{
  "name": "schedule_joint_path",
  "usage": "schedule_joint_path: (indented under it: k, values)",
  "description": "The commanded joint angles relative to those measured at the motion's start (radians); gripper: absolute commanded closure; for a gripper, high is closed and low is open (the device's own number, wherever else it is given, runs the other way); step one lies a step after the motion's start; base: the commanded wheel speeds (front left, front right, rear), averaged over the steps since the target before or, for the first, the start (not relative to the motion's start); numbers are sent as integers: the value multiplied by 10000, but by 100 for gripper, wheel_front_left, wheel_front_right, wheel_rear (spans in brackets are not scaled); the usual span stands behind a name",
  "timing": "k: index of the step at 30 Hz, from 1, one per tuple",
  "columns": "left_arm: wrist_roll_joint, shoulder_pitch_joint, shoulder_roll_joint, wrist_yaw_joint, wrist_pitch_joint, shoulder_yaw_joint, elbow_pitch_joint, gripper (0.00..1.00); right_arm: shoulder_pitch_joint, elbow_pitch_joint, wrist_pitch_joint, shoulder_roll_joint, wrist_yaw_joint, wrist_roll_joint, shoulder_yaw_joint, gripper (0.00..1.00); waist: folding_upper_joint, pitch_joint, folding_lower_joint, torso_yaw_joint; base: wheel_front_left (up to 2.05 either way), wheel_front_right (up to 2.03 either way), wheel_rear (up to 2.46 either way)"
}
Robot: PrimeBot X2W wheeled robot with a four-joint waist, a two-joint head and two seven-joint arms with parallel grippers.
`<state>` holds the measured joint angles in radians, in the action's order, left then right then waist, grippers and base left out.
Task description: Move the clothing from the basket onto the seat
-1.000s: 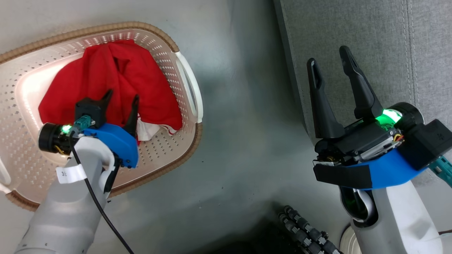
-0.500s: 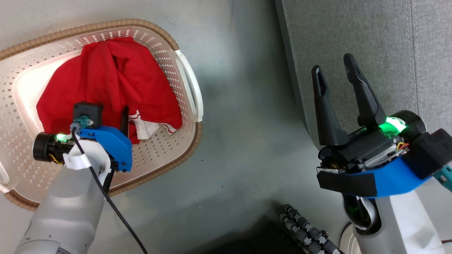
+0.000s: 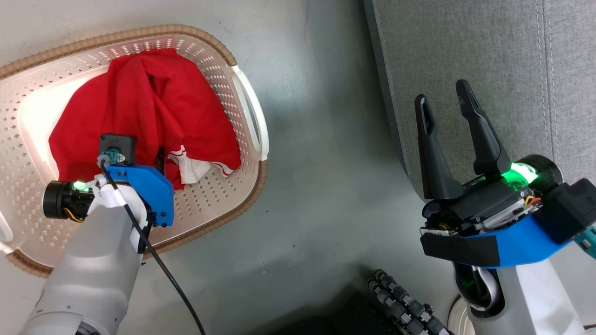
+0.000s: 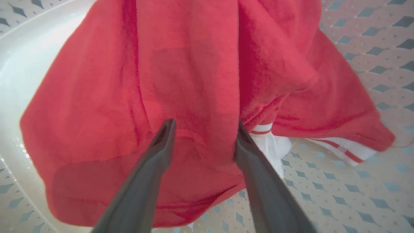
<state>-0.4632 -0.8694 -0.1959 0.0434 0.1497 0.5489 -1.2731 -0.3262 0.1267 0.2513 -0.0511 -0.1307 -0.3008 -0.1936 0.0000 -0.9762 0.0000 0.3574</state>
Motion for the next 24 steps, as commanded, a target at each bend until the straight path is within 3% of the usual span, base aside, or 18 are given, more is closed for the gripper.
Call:
schedule_joint_path:
  k: [1, 2, 24]
  values:
    - [-25, -229, -31, -46, -46, 12, -24, 93, -2, 55, 13, 13, -1, -56, 13, 0, 0, 0, 0, -4, 0, 0, 0]
    - [-50, -228, -32, -36, -45, 15, -31, 100, -9, 51, 14, 13, -1, -59, 15, 0, 0, 0, 0, -5, 0, 0, 0]
    - [-408, -447, -82, 195, 310, 17, -106, 100, -516, -210, 78, 13, -1, -184, -292, 0, 0, 208, 0, 28, 0, 0, 0]
